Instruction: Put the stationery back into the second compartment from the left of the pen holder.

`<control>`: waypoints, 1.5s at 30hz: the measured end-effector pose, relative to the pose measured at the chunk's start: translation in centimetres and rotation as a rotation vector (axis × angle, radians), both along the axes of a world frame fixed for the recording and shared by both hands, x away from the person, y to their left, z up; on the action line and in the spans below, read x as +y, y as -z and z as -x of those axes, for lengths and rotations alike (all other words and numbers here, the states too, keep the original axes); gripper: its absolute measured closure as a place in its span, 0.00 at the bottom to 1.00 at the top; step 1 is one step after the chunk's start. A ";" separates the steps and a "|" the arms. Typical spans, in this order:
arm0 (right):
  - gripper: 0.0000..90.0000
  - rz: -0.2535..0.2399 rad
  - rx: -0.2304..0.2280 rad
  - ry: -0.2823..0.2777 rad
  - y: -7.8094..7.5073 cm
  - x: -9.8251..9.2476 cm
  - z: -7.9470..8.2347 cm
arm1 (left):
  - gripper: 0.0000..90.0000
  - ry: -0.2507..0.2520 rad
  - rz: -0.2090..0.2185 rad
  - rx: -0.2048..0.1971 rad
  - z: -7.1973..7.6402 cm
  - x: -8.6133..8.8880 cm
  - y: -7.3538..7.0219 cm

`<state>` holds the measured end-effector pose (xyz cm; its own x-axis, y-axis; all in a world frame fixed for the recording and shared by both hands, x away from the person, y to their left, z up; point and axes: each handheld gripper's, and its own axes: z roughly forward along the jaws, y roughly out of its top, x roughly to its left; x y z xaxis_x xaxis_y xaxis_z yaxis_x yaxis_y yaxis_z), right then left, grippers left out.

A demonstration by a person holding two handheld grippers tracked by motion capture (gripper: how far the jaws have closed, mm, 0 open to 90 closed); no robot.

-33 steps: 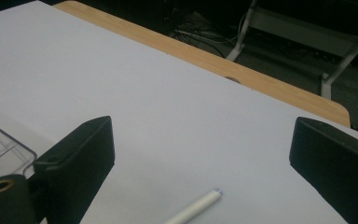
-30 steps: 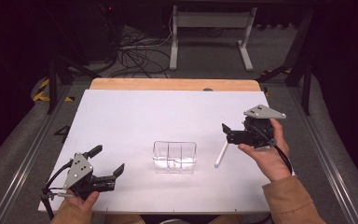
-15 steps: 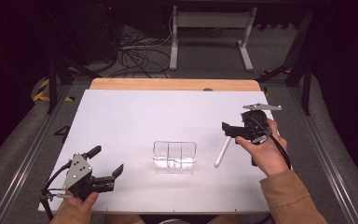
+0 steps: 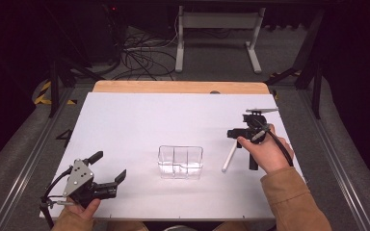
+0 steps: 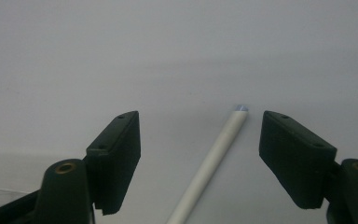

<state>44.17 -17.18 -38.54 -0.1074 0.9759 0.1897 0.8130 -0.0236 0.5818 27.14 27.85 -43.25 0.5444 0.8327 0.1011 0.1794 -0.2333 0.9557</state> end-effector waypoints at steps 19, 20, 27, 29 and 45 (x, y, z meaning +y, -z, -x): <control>0.59 0.010 0.185 0.130 2.1 0.9 -1.0 | 0.08 0.014 -0.008 0.000 -0.2 -0.3 0.1; 0.59 0.012 0.195 0.144 2.3 0.9 -1.2 | 0.08 0.015 -0.006 0.003 -0.2 -0.3 0.1; 0.63 0.006 0.307 0.219 3.4 1.1 -2.6 | 0.08 0.018 -0.009 0.001 -0.2 -0.4 0.1; 0.64 0.019 0.324 0.239 3.8 1.1 -2.9 | 0.08 0.017 -0.008 0.002 -0.2 -0.4 0.1; 0.69 0.036 0.445 0.372 4.9 1.1 -4.5 | 0.08 0.020 -0.020 0.001 -0.2 -0.4 0.1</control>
<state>48.63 -16.07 -43.47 0.3266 0.9394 0.1042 0.9202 -0.3412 0.1919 27.36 27.42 -43.40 0.5610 0.8194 0.1172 0.1751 -0.2559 0.9507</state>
